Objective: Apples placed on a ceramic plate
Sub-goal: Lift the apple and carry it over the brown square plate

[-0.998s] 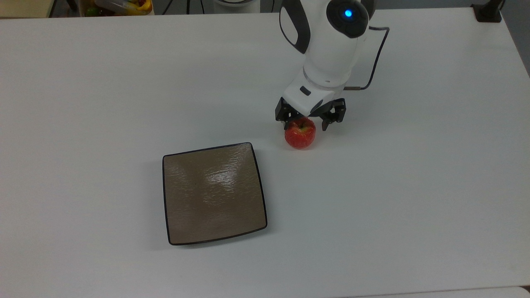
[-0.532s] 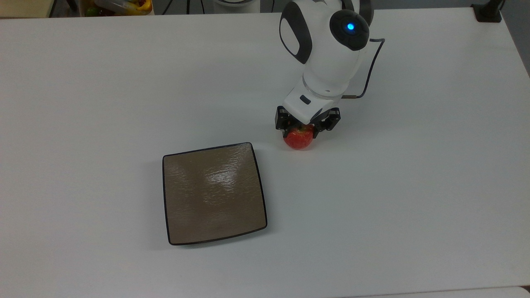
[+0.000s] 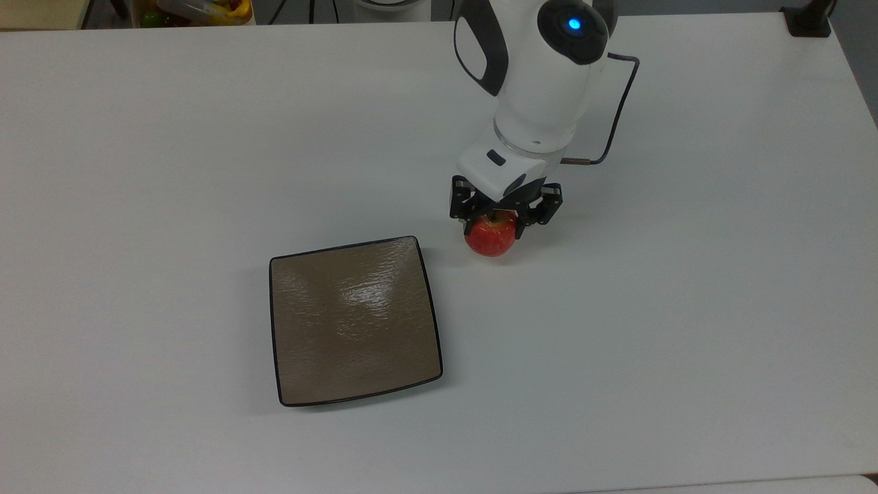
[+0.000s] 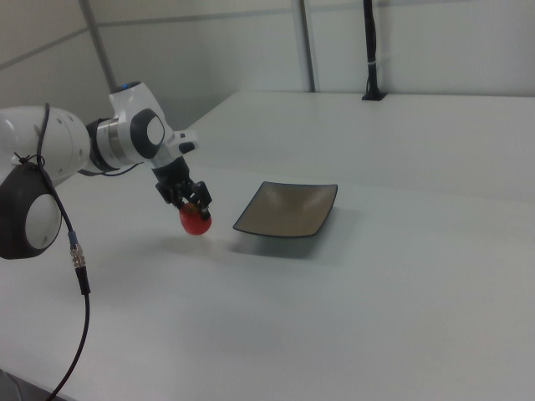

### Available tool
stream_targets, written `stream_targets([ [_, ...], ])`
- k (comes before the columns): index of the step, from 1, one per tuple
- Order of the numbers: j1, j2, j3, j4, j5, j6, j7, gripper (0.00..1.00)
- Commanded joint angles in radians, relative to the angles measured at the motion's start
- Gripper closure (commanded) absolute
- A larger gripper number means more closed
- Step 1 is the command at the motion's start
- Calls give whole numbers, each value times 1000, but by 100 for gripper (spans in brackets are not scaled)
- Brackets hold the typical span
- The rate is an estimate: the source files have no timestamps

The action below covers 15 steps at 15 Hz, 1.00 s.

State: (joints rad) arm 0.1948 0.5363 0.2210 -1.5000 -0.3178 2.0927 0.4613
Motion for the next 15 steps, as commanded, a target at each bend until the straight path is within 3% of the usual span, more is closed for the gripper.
stream_targets([
  [1, -35, -19, -12, 52, -17, 6, 37, 61],
  [5, -57, -18, -86, 102, -9, 32, 40, 61],
  [8, -90, -7, -150, 93, -7, 190, 39, 61],
  [15, -129, 37, -166, 90, -15, 262, 33, 60],
])
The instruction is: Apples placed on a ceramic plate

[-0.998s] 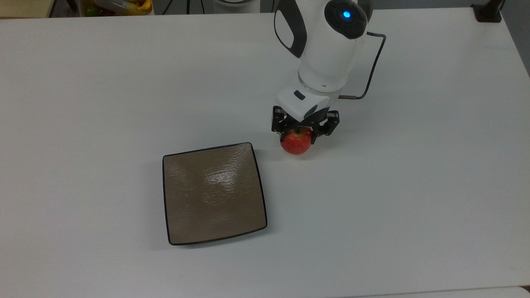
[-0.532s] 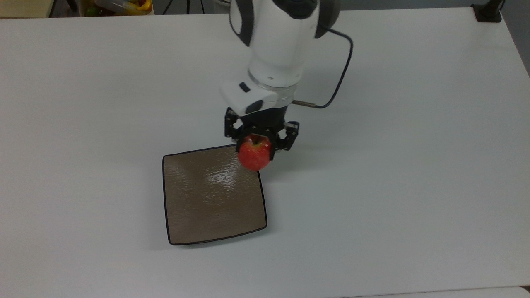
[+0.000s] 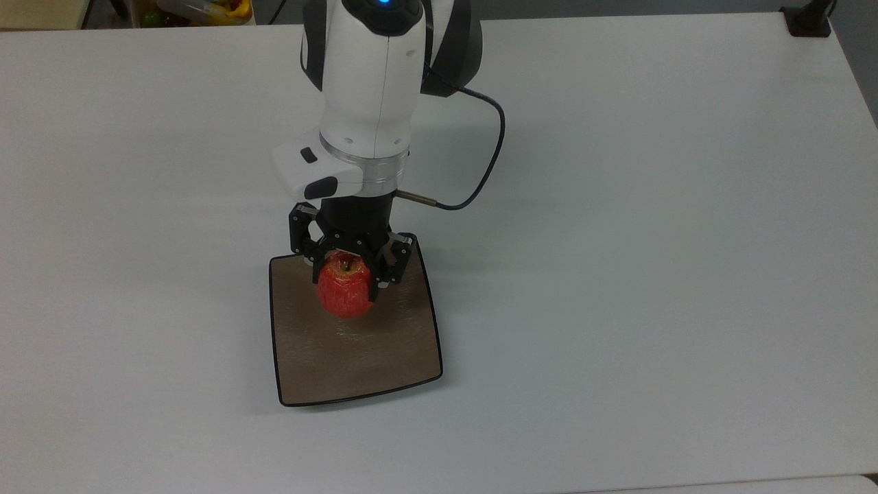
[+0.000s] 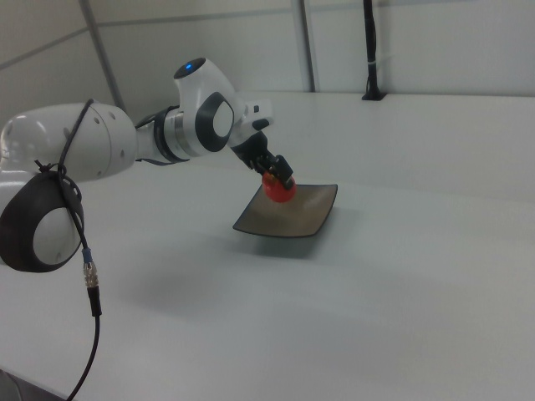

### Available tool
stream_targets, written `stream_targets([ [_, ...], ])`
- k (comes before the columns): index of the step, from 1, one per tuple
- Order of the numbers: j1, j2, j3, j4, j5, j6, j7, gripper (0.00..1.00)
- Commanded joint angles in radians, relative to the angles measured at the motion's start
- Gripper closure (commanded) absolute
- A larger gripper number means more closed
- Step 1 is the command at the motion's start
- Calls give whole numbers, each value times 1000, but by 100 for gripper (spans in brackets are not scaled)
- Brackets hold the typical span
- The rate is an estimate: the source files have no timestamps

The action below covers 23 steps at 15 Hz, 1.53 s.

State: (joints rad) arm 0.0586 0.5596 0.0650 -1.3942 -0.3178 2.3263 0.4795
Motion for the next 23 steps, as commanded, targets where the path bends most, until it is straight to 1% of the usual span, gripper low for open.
stream_targets([
  [1, 7, 28, -10, -16, -7, 28, 17, 59],
  [3, 12, 49, -4, -16, -9, 28, 19, 57],
  [5, 12, 60, -2, -14, -10, 28, 18, 41],
  [6, 13, 63, -2, -14, -15, 28, 17, 26],
  [7, 13, 66, -2, -14, -18, 28, 16, 1],
  [12, 13, 66, -1, -14, -20, 28, 13, 0],
  [17, 13, 40, 4, -16, -17, 9, 11, 0],
  [21, 20, 11, 9, -16, -4, -109, -1, 0],
  [23, 18, -19, 35, -20, 2, -181, -10, 0],
])
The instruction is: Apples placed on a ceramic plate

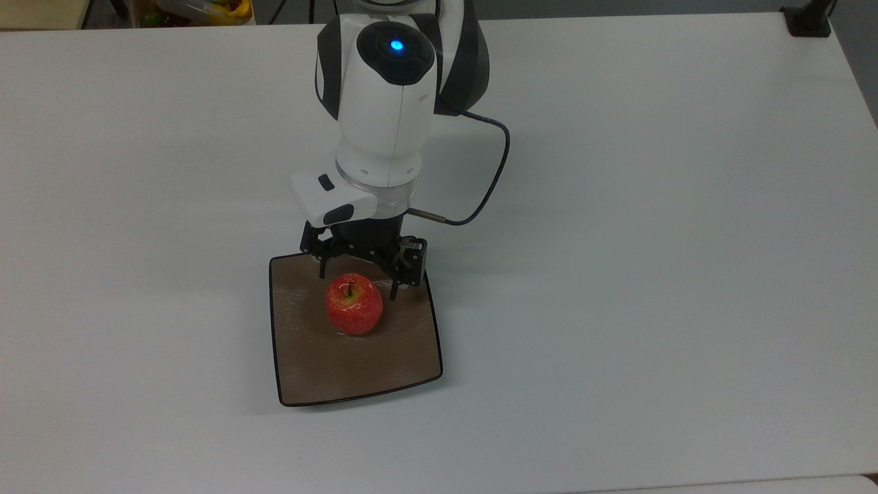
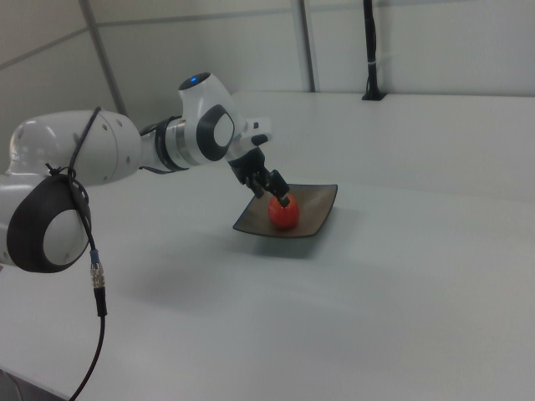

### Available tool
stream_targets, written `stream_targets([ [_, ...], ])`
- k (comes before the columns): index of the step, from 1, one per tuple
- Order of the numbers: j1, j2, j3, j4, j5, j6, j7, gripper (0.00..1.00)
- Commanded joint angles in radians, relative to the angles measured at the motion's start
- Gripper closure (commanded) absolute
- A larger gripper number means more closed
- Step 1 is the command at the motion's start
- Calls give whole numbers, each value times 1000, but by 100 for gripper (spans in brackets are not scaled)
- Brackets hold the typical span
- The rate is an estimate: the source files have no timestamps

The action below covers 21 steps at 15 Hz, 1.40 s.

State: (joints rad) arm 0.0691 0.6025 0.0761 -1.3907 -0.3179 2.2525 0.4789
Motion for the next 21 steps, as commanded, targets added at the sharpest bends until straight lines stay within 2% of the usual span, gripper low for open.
stream_targets([
  [1, 8, -79, 36, -31, 2, -157, -22, 0],
  [4, 8, -153, 56, -71, 20, -302, -150, 0],
  [9, 11, -338, 54, -154, 132, -516, -281, 0],
  [13, 3, -510, 42, -298, 180, -510, -270, 0],
  [15, -3, -558, 15, -330, 255, -455, -269, 0],
  [16, -2, -570, -10, -347, 298, -417, -270, 0],
  [17, -2, -576, -15, -356, 310, -394, -270, 0],
  [21, -2, -570, -16, -360, 318, -384, -269, 0],
])
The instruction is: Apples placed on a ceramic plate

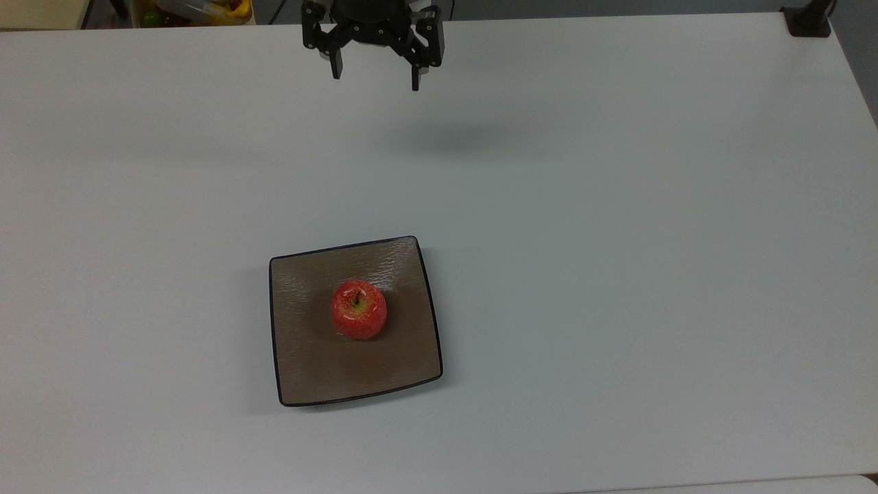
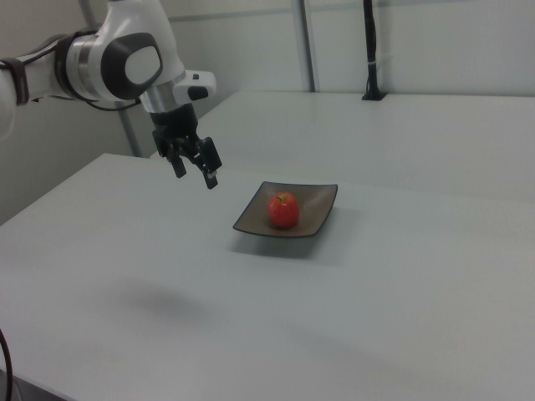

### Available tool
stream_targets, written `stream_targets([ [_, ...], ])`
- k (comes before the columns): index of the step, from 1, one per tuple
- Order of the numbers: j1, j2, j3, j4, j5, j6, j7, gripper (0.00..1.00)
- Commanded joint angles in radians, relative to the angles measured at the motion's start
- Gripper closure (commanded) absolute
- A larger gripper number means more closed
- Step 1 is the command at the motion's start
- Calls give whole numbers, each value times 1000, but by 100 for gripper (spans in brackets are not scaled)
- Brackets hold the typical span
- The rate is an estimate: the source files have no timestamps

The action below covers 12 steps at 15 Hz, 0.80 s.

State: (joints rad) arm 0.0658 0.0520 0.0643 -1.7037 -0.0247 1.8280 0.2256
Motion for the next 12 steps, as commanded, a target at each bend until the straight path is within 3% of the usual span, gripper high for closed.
stream_targets([
  [1, 3, -18, -4, -48, 25, 39, -17, 0],
  [12, 5, -15, -4, -45, 8, 27, -54, 0],
])
